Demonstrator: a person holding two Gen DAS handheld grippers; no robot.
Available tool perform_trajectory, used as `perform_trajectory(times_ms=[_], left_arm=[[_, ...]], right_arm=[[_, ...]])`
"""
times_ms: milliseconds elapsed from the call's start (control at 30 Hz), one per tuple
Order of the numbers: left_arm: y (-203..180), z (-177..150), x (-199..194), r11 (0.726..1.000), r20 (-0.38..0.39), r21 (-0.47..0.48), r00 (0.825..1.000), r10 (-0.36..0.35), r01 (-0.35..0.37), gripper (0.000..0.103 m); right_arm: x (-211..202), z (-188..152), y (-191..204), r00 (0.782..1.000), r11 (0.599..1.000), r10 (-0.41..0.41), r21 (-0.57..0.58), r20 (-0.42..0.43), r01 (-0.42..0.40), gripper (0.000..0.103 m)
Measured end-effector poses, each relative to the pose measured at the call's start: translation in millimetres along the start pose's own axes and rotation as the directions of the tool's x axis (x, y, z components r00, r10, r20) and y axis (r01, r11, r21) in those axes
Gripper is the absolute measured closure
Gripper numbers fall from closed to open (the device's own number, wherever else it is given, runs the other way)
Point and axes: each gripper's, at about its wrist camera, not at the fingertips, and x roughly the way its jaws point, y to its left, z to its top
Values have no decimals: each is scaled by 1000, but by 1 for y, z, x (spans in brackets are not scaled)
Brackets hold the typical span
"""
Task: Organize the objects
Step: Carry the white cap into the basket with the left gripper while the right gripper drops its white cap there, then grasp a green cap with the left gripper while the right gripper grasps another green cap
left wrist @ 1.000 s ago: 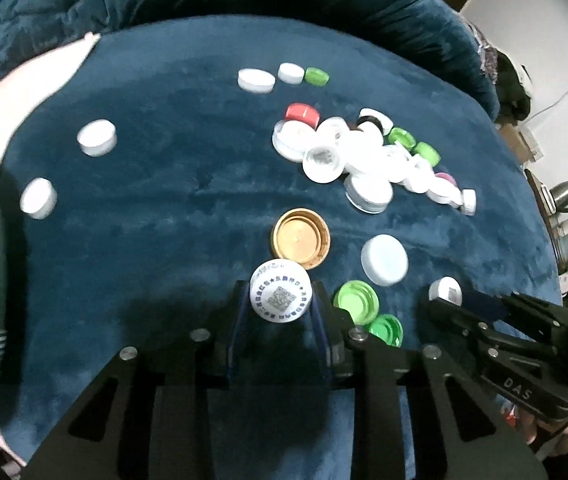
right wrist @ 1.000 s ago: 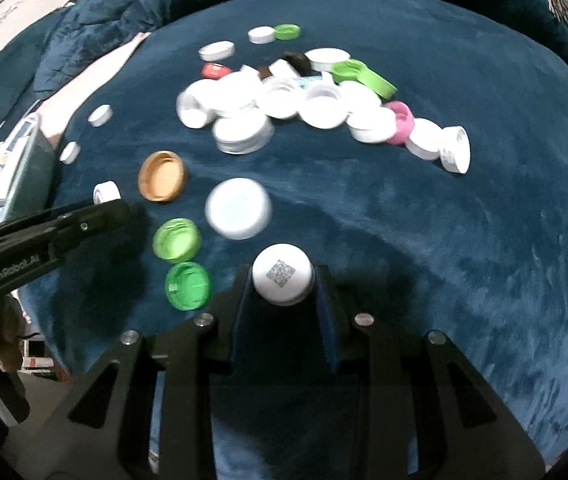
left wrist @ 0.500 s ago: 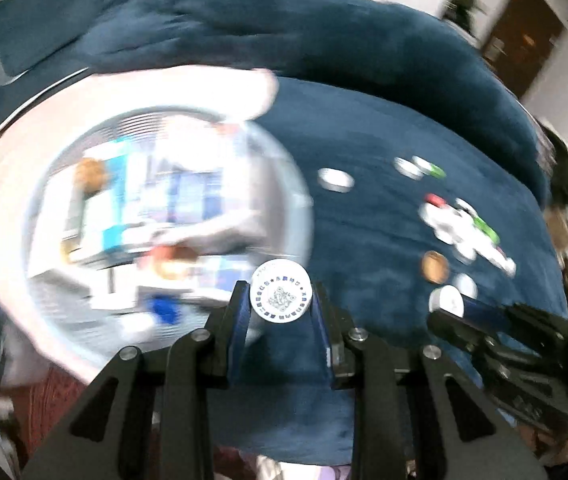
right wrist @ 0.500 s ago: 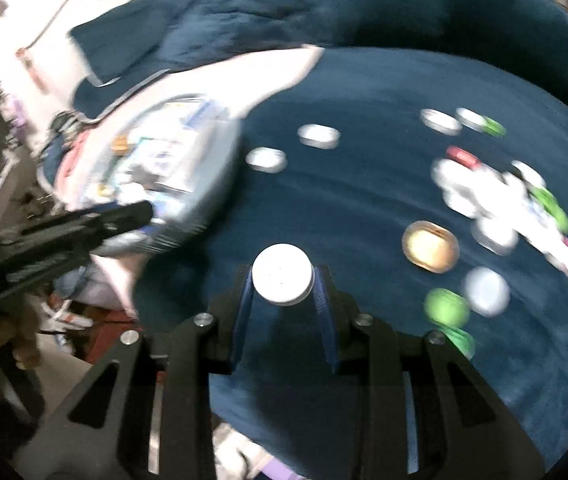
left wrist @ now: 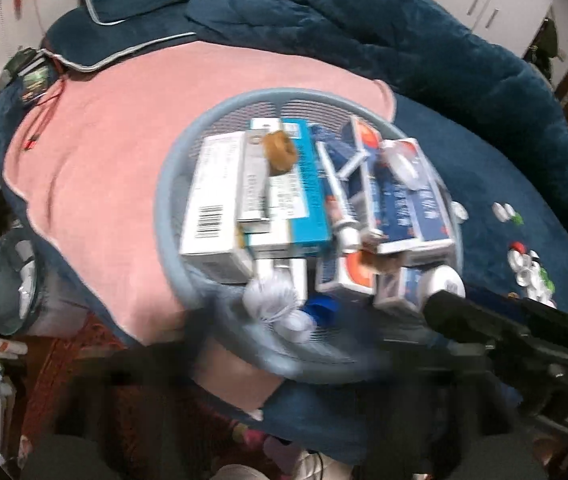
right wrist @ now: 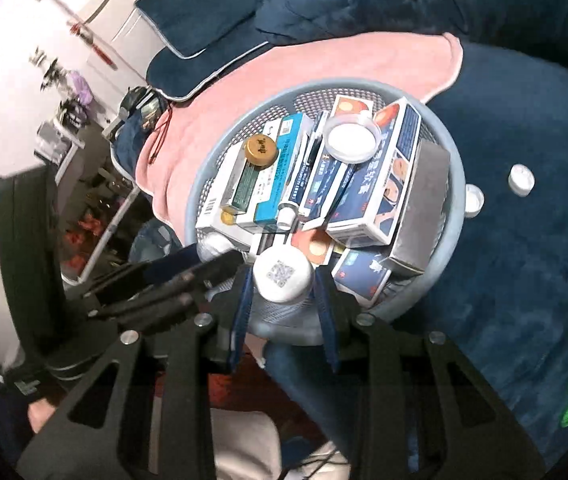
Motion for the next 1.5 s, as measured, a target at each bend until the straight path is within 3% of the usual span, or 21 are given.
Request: perform_trajectory(times_ms=[33,100,200,333,600,1000,1300,1500], left_arm=[[1,-1,-2,1000,18,-6,1000,16,-16,3],[5,1,-4,1000,35,-16,999,9,-8,1],[4,1,-4,1000,41,-11,999,13,-13,1],[-5,0,-6,1000,45,17,999,15,-15,1],[-49,-7,-14,989,67,145,998,-1,-9,1],[-115,-18,-15,963,43,261,996,-80,66,1],[-186,-47,6,902,-38,404,988,-148,150,1],[-221,-66,22,863,-97,470,982,-159,186,1]], right_arm=[[-2,-2,-1,1000,1000,-8,8,9,8,61],[-8,-6,-7,999,999,-27,35,26,26,31],[-20,-12,-21,999,996,-17,87,48,13,9],[-33,-22,-37,998,991,-46,127,52,39,8],[-57,-55,-83,978,963,-209,176,16,203,7],[-103,-101,-155,953,897,-302,342,11,280,7],[-129,-155,-216,915,792,-400,487,-43,369,7],[-129,-158,-220,907,810,-422,446,-7,380,9]])
